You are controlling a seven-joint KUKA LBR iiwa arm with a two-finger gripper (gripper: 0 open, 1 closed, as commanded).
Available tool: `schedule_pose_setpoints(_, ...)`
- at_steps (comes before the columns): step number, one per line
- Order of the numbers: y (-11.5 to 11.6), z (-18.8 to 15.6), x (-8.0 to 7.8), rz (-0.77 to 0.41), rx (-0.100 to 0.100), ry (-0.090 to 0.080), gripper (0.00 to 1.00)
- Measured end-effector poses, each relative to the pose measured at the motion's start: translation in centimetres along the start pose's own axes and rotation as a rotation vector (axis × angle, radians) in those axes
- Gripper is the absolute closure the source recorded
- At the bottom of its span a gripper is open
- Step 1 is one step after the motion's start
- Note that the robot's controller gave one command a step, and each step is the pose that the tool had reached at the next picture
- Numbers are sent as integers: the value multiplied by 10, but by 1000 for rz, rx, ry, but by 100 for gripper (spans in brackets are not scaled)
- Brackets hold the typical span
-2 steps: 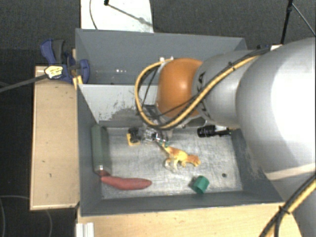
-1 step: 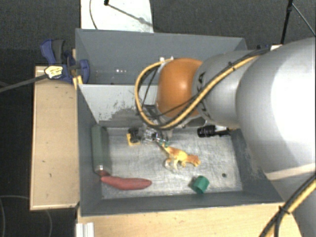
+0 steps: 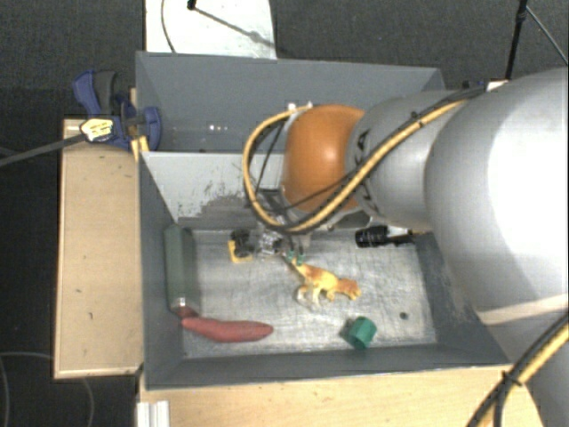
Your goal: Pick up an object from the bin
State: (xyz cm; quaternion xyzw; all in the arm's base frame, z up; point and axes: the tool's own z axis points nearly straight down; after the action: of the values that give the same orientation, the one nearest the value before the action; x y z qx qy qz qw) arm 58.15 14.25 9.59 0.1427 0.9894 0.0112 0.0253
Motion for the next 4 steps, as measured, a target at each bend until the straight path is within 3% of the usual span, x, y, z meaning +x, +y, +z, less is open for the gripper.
schedule_pose_setpoints(4,0,0,0,2,0,0,100)
